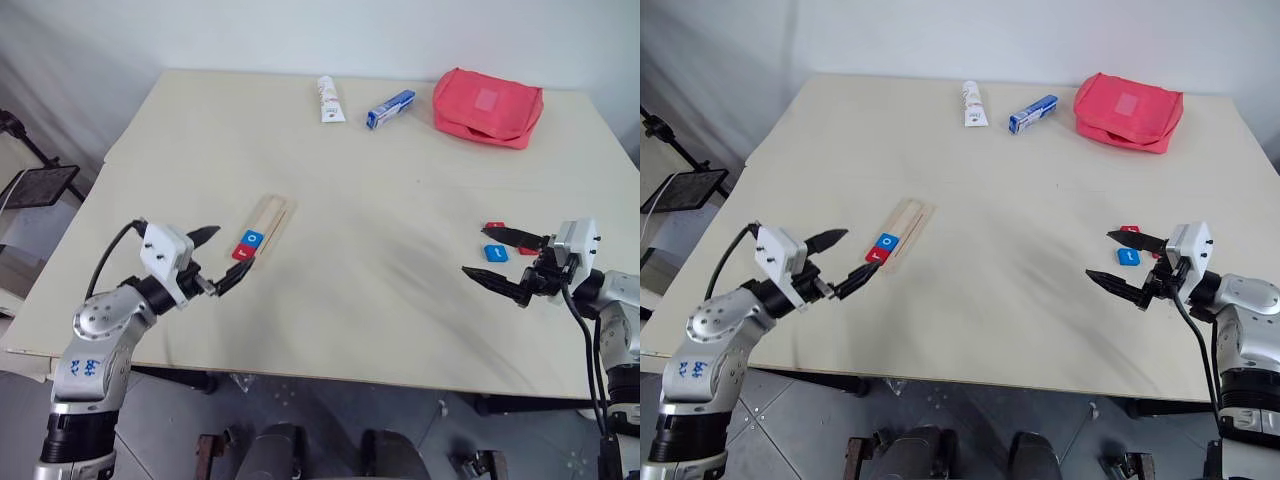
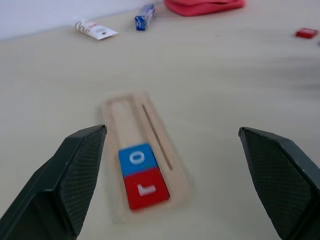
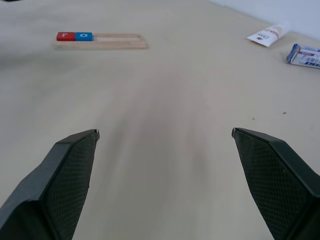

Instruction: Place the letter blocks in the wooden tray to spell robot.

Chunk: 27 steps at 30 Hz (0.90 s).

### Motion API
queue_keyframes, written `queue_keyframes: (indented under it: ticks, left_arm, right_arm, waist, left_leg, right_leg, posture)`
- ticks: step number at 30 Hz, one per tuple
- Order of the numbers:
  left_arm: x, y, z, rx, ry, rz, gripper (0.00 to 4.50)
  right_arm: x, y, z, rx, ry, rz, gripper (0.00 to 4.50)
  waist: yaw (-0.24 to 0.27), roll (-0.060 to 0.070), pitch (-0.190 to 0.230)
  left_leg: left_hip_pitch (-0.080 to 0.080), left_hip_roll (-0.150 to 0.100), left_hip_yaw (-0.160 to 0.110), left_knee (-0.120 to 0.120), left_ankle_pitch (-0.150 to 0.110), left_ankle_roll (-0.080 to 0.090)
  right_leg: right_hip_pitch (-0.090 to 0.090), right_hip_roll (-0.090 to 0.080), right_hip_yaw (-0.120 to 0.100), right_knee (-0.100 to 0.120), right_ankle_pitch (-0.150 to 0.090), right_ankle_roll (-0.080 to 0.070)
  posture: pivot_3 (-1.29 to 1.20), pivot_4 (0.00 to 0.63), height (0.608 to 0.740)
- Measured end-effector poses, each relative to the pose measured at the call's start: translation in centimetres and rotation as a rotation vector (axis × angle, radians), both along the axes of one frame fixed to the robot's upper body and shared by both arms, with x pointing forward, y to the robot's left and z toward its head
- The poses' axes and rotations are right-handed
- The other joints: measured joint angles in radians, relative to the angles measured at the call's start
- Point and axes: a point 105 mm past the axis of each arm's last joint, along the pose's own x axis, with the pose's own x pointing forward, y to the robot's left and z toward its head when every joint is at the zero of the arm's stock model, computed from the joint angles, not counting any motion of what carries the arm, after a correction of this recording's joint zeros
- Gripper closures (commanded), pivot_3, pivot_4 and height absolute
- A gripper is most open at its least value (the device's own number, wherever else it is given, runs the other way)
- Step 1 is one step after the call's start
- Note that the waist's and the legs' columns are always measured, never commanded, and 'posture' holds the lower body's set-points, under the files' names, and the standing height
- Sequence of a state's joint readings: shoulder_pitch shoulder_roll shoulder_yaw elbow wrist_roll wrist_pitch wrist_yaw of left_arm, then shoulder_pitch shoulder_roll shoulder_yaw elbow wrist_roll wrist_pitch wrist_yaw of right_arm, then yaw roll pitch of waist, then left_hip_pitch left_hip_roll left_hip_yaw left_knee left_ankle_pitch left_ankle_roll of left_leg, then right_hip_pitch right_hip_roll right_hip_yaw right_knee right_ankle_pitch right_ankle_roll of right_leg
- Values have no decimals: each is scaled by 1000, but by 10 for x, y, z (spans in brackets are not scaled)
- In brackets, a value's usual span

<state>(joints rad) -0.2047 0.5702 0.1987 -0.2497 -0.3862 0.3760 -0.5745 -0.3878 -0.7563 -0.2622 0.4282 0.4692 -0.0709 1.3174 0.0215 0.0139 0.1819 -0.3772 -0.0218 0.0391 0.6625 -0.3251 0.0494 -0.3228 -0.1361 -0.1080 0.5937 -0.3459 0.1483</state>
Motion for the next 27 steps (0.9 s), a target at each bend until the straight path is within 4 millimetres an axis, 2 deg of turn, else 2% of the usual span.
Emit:
queue_keyframes:
  ticks: [9, 14, 19, 27]
  left_arm:
    - [28, -7, 14, 57, 190, 157, 0]
    - [33, -11, 2, 109, 318, 220, 0]
    - [44, -18, 5, 119, 377, 284, 0]
    - [47, -22, -16, 116, 478, 319, 0]
  right_arm:
    - [-1, 0, -2, -1, 6, 4, 40]
    - [-2, 0, -3, -1, 14, 4, 40]
    - [-2, 1, -3, -3, 15, 12, 40]
    - [-4, 3, -3, -4, 21, 22, 40]
  waist:
    - [1, 0, 0]
    - [3, -1, 1]
    - [3, -1, 1]
    - [2, -1, 1]
  left_leg:
    - [0, 1, 0, 1, 0, 0]
    - [-1, 1, -1, 1, 0, 0]
    - [-2, 0, -2, 2, 0, 0]
    - [-9, 1, -2, 4, 0, 0]
  right_leg:
    - [0, 1, 1, 0, 0, 0]
    - [0, 1, 1, 0, 0, 0]
    - [-1, 2, 1, 0, 0, 0]
    - [-6, 2, 0, 0, 0, 0]
  posture:
    - [0, 150, 740]
    - [0, 150, 740]
    - [0, 150, 740]
    - [0, 150, 740]
